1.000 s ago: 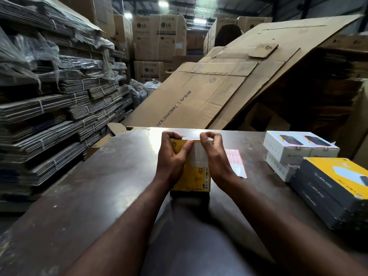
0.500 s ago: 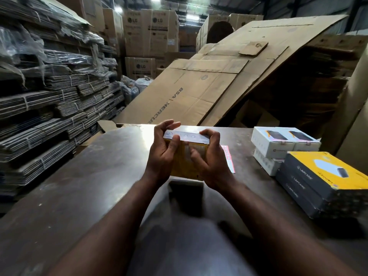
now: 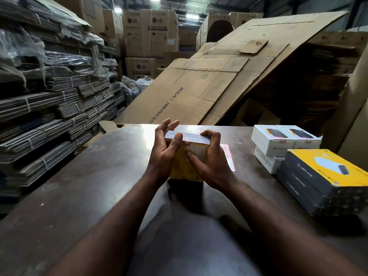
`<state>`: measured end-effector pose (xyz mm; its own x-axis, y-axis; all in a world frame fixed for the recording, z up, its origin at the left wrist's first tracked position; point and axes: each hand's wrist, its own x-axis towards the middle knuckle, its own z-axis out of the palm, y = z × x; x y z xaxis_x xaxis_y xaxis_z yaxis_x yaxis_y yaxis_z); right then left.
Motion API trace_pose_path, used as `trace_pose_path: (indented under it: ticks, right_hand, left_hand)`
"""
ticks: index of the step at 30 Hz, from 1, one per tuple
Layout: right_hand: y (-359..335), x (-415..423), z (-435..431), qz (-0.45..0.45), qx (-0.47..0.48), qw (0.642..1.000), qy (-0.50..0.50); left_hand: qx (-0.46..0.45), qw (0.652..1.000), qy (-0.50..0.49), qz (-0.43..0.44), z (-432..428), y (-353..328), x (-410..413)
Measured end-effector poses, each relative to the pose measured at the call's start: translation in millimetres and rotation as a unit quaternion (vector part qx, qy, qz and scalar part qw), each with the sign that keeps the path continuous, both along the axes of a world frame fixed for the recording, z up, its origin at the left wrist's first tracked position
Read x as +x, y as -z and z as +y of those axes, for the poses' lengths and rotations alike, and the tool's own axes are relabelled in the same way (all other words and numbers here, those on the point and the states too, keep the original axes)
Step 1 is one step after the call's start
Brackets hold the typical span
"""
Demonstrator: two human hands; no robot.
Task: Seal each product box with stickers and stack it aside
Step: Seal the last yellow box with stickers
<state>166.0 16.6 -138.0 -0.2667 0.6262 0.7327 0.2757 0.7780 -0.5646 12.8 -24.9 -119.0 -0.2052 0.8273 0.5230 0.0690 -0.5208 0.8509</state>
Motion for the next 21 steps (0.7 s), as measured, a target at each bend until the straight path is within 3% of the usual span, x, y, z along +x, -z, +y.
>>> trace_pose_path:
  ticks: [3,7,13,17,21]
  right_hand:
    - [-1,3,3,-0.050,0.063,0.996,0.025]
    - [6,2,6,-0.034,0.108,0.990,0.087]
    - [10,-2,7,-0.035,0.061,0.987,0.148]
    - [11,-5,8,-0.022,0.001,0.997,0.071]
    - [8,-10,4,0.041,-0.087,0.994,0.059]
  left_hand:
    - [-0.020,1.000,-0.002,-0.008,1,-1,0]
    - [-0.060,0.997,-0.030,0.033,-1,0,6]
    - [-0.056,0.990,-0.074,0.101,-1,1,8]
    - [-0.077,0.991,-0.068,0.087,1,4,1]
    - [-0.096,0.992,-0.057,0.053,0,7,0]
